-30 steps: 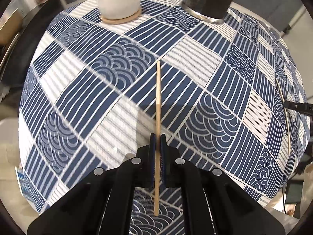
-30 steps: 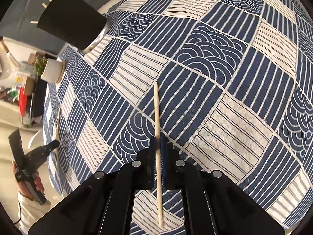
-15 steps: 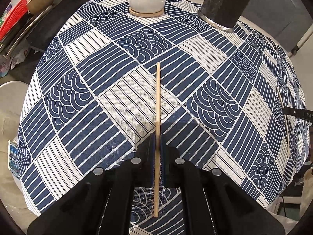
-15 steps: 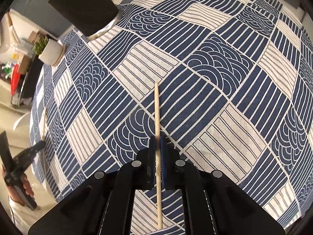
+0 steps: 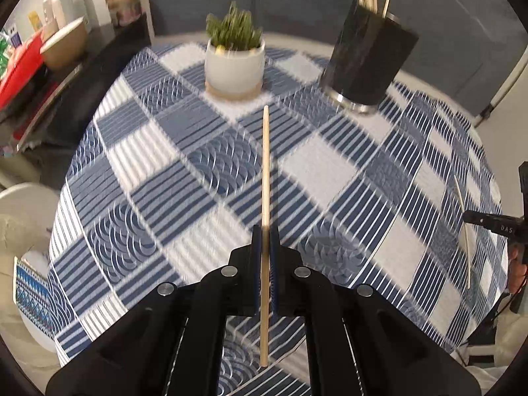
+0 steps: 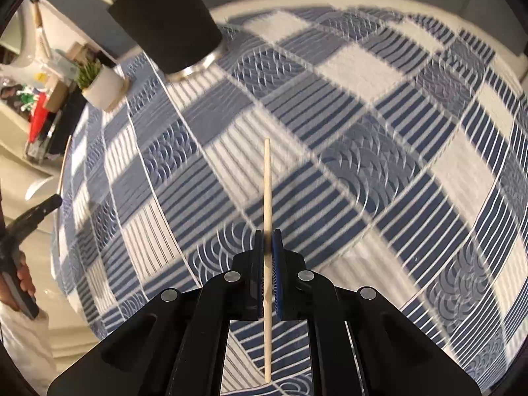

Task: Organize utensils
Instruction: 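Lift the held sticks with both grippers and carry them over the black cup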

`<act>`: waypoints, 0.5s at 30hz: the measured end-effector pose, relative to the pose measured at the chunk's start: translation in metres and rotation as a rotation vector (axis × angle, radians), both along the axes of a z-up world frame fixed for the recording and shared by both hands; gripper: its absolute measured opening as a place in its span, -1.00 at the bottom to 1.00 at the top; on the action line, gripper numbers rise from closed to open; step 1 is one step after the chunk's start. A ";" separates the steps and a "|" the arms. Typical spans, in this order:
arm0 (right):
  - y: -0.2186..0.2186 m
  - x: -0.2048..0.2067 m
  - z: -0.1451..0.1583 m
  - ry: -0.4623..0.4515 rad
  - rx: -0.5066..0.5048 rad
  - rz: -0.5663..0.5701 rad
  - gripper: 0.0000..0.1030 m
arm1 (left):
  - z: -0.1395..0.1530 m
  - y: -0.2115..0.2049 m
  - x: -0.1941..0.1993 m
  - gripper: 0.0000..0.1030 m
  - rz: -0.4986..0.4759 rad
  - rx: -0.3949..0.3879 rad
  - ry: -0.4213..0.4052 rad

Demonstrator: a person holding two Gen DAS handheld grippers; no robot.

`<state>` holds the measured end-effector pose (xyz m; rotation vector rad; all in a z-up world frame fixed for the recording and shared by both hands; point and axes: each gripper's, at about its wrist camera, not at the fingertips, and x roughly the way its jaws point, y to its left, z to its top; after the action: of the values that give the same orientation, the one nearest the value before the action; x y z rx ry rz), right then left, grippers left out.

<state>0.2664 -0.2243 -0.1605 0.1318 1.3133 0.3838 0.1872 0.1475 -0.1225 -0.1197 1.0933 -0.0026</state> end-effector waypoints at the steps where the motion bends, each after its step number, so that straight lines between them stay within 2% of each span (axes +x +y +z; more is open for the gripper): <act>1: -0.002 0.006 0.008 -0.019 0.020 0.006 -0.91 | 0.007 -0.001 0.005 -0.90 0.002 -0.003 -0.014; 6: 0.001 0.027 0.038 -0.101 0.045 0.055 -0.91 | 0.036 -0.008 0.024 -0.90 0.013 0.038 -0.062; 11: 0.000 0.049 0.071 -0.183 0.118 0.083 -0.91 | 0.057 -0.014 0.037 -0.90 0.017 0.088 -0.096; 15: -0.002 0.066 0.095 -0.247 0.188 0.075 -0.91 | 0.069 -0.020 0.048 -0.90 0.021 0.098 -0.114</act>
<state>0.3324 -0.2265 -0.0654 0.1871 1.0391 0.5701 0.2351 0.1276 -0.0539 -0.0426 0.9767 0.0626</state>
